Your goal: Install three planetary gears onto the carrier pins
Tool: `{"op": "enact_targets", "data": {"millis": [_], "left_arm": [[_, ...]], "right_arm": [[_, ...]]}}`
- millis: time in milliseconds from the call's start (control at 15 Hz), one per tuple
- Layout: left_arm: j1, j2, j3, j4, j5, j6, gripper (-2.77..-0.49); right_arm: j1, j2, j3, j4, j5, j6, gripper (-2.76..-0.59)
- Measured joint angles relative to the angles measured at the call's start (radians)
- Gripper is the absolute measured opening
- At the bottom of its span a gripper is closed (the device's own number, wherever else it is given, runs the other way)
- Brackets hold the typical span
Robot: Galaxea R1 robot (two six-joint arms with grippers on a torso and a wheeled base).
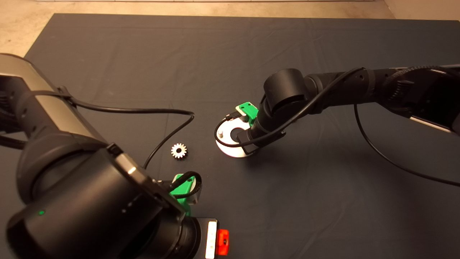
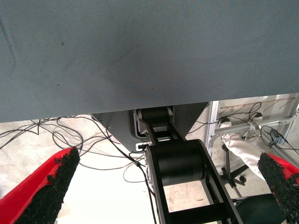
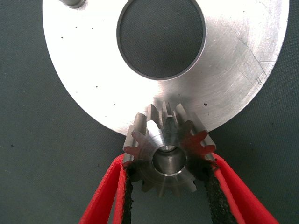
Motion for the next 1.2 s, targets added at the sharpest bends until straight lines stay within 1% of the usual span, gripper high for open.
{"op": "enact_targets", "data": {"millis": [333,400,533,733,800,867,1000,1200], "left_arm": [[0.0,0.0,0.0,0.0,0.0,0.0,-0.49],[0.0,0.0,0.0,0.0,0.0,0.0,-0.49],[0.0,0.0,0.0,0.0,0.0,0.0,-0.49],[0.0,0.0,0.0,0.0,0.0,0.0,-0.49],[0.0,0.0,0.0,0.0,0.0,0.0,-0.49],[0.0,0.0,0.0,0.0,0.0,0.0,-0.49],[0.0,0.0,0.0,0.0,0.0,0.0,-0.49],[0.0,0.0,0.0,0.0,0.0,0.0,-0.49]], "right_arm": [[0.003,0.0,0.002,-0.001,0.0,0.0,-2.32],[0.006,0.0,0.003,-0.001,0.0,0.0,-2.22],[0.005,-0.002,0.004,-0.002,-0.001,0.0,-2.09],[0.005,-0.002,0.005,-0.002,0.0,0.0,-2.07],[0.005,-0.003,0.005,-0.002,0.0,0.0,-1.96],[0.007,-0.007,0.006,-0.002,0.0,0.0,-1.94],[0.021,-0.017,0.006,-0.002,-0.001,0.001,-1.76],[0.054,-0.022,0.009,-0.003,-0.001,0.001,-1.75]]}}
